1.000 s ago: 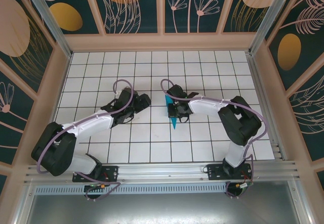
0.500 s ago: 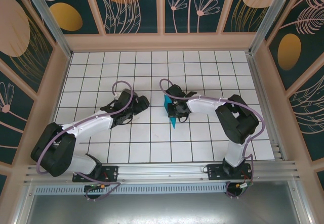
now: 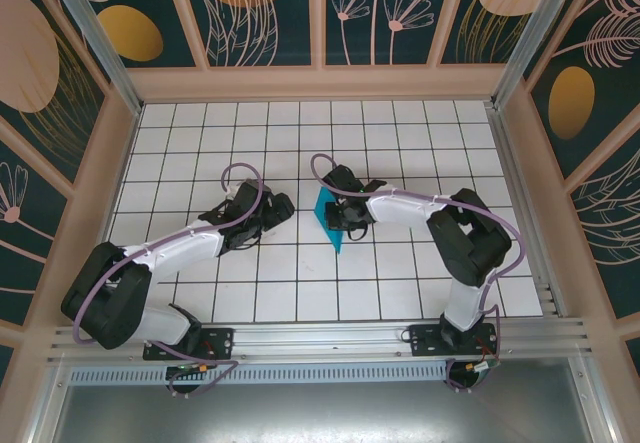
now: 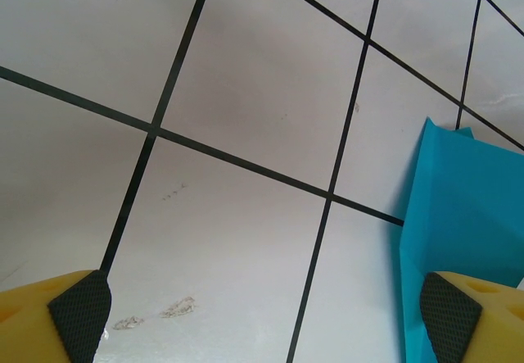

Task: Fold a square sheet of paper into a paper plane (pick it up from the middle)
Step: Move the paper plane to the center of the table.

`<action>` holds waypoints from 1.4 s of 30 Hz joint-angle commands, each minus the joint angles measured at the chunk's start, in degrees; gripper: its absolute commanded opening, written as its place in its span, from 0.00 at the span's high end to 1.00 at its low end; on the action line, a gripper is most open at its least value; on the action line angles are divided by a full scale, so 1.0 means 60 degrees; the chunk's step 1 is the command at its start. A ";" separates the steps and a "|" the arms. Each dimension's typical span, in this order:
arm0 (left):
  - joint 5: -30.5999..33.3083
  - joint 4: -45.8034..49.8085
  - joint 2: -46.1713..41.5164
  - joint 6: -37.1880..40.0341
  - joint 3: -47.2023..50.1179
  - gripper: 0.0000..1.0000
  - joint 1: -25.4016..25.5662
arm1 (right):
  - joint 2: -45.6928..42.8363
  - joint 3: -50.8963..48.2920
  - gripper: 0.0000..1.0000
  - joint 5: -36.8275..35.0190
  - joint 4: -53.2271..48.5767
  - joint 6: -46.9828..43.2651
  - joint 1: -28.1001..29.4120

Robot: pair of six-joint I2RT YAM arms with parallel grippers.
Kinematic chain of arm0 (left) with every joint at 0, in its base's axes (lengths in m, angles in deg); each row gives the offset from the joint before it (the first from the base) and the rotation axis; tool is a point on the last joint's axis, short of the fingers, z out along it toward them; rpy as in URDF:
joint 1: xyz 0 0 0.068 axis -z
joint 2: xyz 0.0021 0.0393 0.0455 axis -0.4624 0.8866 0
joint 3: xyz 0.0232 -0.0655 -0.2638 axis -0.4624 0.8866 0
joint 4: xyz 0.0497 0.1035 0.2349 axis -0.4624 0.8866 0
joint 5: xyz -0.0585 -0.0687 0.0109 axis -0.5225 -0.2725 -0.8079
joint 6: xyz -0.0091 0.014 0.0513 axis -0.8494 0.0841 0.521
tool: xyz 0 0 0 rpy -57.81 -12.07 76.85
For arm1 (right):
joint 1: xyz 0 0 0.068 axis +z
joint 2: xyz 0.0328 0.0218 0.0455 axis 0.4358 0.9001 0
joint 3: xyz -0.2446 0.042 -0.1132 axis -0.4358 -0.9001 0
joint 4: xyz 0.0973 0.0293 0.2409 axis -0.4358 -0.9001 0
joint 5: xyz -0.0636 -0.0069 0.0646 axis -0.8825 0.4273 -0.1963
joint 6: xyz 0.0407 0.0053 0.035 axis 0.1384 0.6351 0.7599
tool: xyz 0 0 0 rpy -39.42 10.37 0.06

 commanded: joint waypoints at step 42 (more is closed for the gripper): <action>-0.0019 0.0123 0.0530 0.0185 0.0096 0.01 -0.0062 | 0.3839 0.5110 0.87 -0.1576 -0.2383 -0.3462 -0.1952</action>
